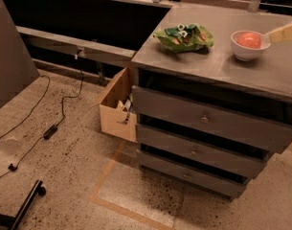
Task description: Pick apple from white bowl and place on counter
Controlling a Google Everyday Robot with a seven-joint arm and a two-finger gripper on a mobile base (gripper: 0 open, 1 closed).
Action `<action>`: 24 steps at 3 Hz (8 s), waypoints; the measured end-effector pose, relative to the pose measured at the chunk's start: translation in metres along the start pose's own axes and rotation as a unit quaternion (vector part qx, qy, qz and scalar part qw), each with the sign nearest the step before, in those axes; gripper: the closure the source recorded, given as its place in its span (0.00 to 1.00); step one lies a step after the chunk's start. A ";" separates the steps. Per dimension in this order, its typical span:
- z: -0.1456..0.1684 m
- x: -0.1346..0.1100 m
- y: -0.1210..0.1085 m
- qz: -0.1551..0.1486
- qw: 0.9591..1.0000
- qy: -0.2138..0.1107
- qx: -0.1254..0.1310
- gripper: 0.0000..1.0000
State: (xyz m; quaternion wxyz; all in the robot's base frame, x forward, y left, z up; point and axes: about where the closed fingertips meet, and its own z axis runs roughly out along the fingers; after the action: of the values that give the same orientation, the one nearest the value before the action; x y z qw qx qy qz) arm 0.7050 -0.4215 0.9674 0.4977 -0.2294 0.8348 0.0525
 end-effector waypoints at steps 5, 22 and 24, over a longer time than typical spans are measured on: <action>0.051 -0.015 0.020 -0.014 0.998 -0.018 -0.060 0.46; 0.039 -0.057 -0.022 0.002 0.995 -0.082 0.058 1.00; -0.014 -0.016 -0.040 0.043 0.993 -0.040 0.099 1.00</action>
Offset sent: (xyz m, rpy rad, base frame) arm 0.0255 0.0117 0.0019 0.0297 0.0052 0.0817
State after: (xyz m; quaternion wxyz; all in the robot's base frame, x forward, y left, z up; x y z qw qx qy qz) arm 0.7176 -0.4558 0.9932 0.5485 -0.1405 0.8243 -0.0002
